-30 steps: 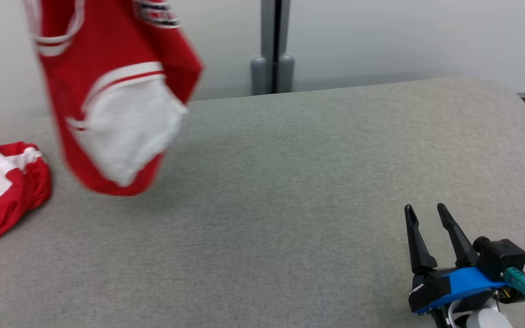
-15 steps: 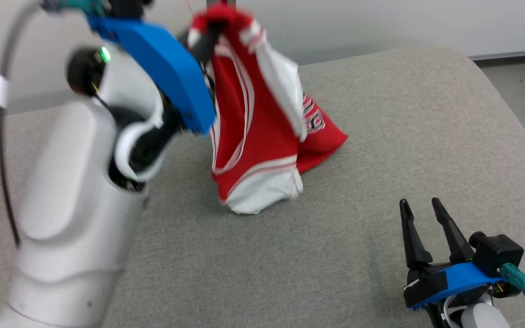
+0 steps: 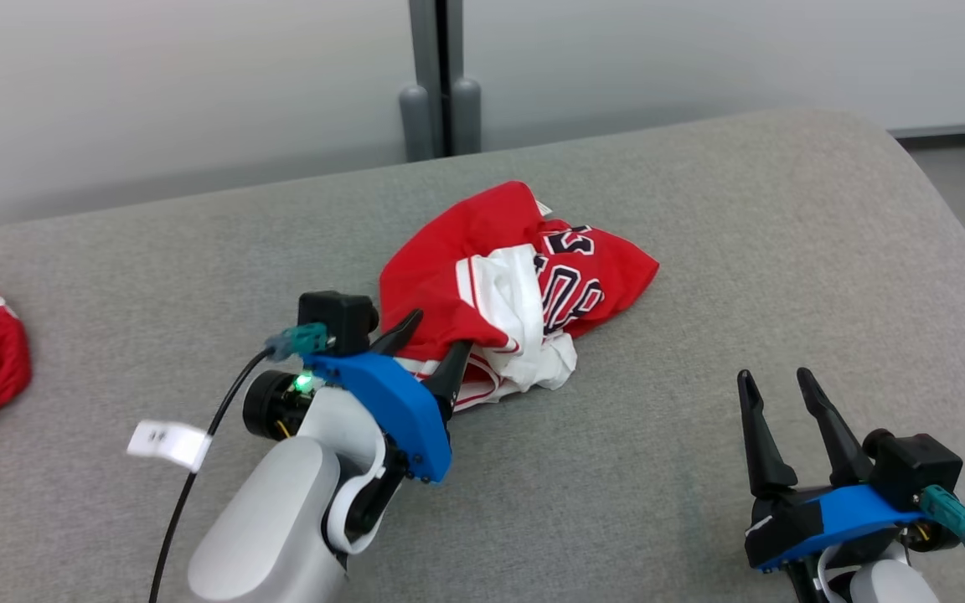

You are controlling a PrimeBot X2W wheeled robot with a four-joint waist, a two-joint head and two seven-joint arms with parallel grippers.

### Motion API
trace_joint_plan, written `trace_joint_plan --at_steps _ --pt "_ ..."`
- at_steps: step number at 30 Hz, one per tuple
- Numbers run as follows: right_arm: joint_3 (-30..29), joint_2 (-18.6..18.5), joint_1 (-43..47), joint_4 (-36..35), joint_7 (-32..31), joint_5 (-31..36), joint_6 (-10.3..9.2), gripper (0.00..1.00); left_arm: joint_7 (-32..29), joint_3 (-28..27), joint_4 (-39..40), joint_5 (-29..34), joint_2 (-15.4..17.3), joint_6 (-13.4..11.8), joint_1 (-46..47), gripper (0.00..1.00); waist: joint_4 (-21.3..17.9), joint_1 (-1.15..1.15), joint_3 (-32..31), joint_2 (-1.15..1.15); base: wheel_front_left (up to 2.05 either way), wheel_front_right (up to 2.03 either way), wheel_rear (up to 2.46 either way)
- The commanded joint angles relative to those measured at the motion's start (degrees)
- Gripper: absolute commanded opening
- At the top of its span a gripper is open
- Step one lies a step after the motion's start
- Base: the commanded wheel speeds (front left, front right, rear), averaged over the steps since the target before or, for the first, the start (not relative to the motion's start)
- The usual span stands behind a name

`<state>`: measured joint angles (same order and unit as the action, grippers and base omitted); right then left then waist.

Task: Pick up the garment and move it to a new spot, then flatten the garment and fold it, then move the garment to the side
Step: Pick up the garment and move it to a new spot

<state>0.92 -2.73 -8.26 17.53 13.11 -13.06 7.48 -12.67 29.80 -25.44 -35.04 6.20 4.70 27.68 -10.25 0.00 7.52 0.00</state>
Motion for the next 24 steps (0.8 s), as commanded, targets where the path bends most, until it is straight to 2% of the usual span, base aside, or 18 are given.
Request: trace_joint_plan --at_steps 1,6,16,24 --pt "-0.23 -0.26 0.6 -0.32 -0.33 0.49 0.03 1.0 2.19 -0.85 0.79 -0.67 -0.09 0.25 -1.4 1.0 0.53 0.0 -0.45 0.0 0.0 0.0 0.0" --pt "-0.7 -0.27 1.93 -1.68 -1.56 1.45 0.03 1.0 9.03 -2.79 4.43 -1.44 1.6 0.2 -7.13 1.0 2.64 0.0 -2.41 0.0 0.0 0.0 0.0" --pt "-1.74 -0.27 4.31 -4.18 -3.83 2.23 0.03 1.0 23.36 -12.1 11.37 -2.21 6.73 -4.22 -18.89 1.0 4.98 0.0 -4.58 0.0 0.0 0.0 0.0" --pt "-2.05 -0.27 5.08 -4.82 -4.92 3.39 0.03 1.0 27.27 -15.54 11.01 2.5 10.85 -6.74 -22.92 1.0 5.45 0.0 -4.78 0.0 0.0 0.0 0.0"
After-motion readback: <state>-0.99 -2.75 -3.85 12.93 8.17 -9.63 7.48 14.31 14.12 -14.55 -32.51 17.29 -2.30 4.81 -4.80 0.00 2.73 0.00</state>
